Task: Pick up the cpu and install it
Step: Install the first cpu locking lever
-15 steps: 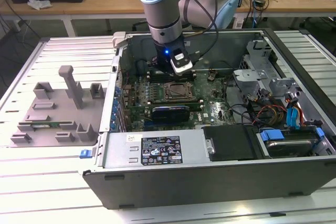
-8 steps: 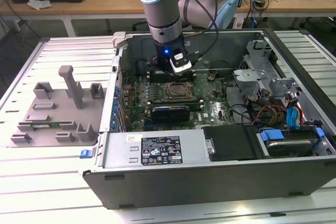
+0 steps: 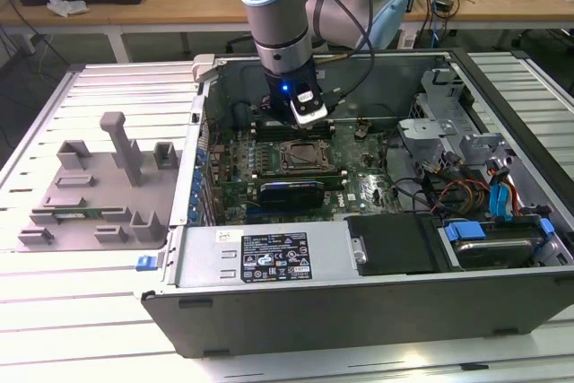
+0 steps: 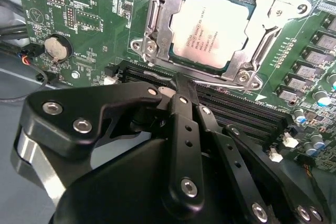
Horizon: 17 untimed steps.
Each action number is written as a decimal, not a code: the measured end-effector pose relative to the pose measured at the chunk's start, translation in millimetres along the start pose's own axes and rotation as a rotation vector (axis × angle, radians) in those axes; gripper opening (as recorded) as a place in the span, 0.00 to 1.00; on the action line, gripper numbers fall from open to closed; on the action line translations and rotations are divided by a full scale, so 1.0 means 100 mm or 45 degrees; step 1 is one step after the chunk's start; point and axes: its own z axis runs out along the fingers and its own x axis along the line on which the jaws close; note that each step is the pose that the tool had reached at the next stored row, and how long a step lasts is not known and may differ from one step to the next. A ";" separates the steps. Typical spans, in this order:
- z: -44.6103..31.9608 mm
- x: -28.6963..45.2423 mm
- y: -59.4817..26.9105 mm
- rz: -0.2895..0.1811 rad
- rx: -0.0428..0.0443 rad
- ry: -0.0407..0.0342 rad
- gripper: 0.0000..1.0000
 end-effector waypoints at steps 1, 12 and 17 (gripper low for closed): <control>0.000 0.000 0.000 0.001 0.000 -0.0001 0.11; 0.028 0.008 0.003 0.102 0.007 -0.0337 0.11; -0.075 -0.017 0.027 0.090 0.067 -0.0528 0.11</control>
